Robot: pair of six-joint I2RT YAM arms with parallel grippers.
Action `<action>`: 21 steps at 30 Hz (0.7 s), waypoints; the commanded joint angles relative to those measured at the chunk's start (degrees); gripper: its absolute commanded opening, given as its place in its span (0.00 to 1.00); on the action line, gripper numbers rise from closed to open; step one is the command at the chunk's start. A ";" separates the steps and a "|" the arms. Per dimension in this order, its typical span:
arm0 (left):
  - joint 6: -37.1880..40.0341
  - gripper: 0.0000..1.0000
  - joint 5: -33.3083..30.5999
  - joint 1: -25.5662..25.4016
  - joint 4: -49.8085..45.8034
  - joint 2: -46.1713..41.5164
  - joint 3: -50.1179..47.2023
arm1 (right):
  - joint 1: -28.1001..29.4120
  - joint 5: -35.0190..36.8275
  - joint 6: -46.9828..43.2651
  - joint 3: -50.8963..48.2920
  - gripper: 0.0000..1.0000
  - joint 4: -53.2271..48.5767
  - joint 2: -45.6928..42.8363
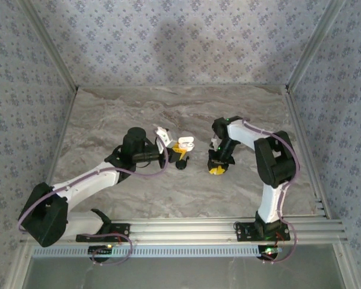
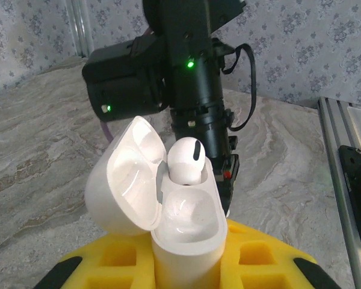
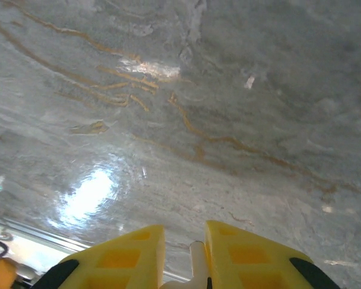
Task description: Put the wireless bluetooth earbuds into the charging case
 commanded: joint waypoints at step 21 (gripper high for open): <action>0.76 0.12 -0.14 1.19 -0.38 -2.25 -1.14 | 3.81 12.24 -3.67 9.35 0.48 -7.93 4.52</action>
